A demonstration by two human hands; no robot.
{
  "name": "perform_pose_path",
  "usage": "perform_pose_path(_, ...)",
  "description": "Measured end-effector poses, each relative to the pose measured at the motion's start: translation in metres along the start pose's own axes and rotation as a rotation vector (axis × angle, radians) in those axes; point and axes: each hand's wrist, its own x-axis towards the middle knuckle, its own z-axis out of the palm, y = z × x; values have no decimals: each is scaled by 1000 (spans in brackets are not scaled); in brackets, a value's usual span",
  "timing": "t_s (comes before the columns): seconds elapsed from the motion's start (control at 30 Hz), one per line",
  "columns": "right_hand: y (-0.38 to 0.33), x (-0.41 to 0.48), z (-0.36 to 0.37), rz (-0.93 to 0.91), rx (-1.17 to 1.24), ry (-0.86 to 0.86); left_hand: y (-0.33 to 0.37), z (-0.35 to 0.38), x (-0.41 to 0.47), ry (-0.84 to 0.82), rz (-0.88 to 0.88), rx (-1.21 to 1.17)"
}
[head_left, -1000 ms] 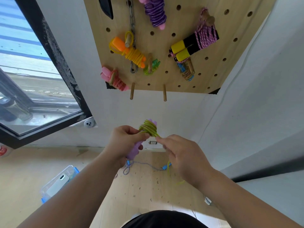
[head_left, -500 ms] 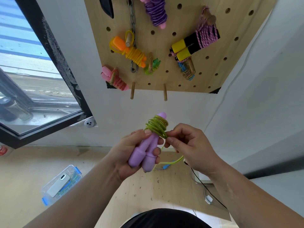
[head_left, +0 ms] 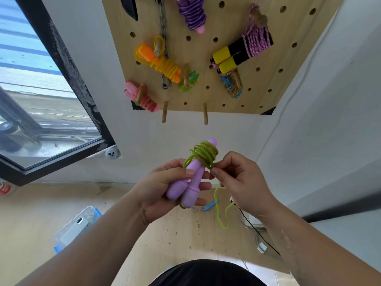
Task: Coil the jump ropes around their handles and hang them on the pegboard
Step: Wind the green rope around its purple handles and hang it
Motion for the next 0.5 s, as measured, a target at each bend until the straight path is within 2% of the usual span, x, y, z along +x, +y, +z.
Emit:
perform_pose_path(0.1, 7, -1, -5, 39, 46, -41, -8, -2, -2, -59, -46, 2)
perform_pose_path(0.27, 12, -1, -7, 76, 141, -100, -18, -5, 0, -45, -56, -97)
perform_pose_path(0.37, 15, 2, -5, 89, 204, -146, -18, -8, 2, -138, -30, -134)
perform_pose_path(0.43, 19, 1, -4, 120, 280, -224, -18, -9, 3, -187, -27, -120)
perform_pose_path(0.5, 24, 1, -4, 183, 413, -380, -17, -10, 1, -220, -36, -98)
